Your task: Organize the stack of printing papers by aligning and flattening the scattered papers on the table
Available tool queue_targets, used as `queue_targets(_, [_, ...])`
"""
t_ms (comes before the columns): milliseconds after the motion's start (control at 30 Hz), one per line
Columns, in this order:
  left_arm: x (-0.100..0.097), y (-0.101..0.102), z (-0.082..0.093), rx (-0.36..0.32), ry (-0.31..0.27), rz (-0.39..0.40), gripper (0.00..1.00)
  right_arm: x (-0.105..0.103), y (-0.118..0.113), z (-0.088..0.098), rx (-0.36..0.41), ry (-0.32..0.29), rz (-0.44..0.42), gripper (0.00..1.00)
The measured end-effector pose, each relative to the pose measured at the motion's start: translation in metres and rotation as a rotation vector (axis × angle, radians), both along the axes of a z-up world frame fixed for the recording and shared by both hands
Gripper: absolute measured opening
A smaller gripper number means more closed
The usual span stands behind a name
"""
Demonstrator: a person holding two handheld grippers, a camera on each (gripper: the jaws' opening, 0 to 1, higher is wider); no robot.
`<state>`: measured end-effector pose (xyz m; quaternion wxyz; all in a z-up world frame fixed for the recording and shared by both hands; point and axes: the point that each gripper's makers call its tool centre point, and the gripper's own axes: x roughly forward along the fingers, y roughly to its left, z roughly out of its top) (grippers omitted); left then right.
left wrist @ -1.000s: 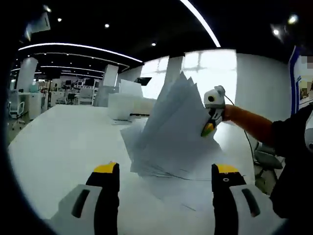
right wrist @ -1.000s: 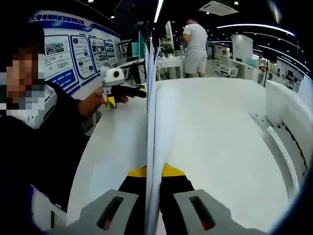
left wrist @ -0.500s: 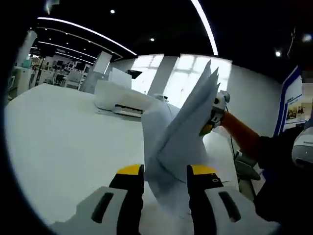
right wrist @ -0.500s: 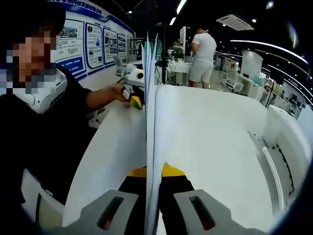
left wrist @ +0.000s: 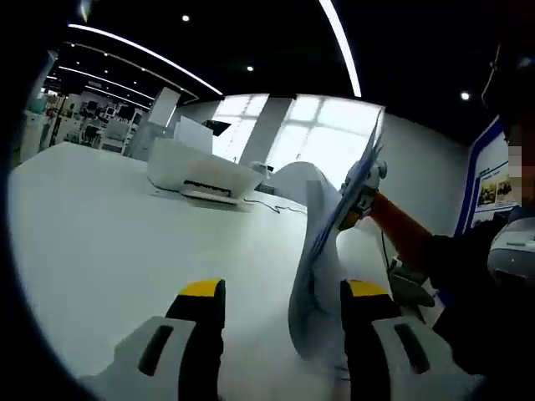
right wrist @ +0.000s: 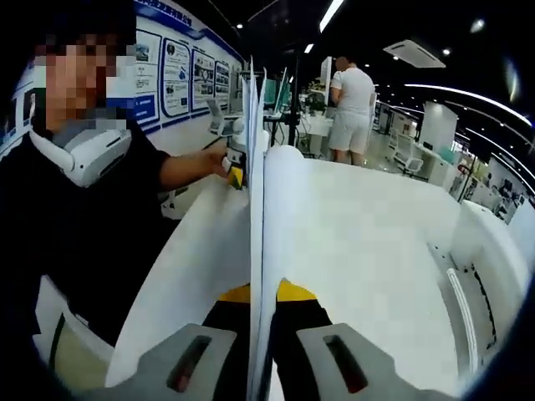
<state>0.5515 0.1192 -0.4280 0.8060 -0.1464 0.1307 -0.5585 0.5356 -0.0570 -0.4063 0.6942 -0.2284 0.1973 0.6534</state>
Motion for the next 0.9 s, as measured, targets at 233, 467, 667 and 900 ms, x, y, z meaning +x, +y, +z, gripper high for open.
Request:
queue_targets(233, [-0.012, -0.015, 0.002, 0.063, -0.004, -0.064, 0.22, -0.002, 0.004, 0.003, -0.043, -0.11, 0.009, 0.0])
queue_targets(467, [-0.025, -0.016, 0.015, 0.093, -0.176, -0.093, 0.07, -0.018, 0.0, 0.009, -0.055, -0.235, 0.02, 0.0])
queue_targets(667, [-0.031, -0.019, 0.028, 0.082, -0.284, -0.08, 0.08, -0.025, -0.007, 0.017, -0.038, -0.315, 0.007, 0.0])
queue_targets(900, [-0.037, -0.025, 0.04, 0.022, -0.306, -0.108, 0.18, -0.037, -0.004, 0.02, -0.044, -0.399, 0.032, 0.0])
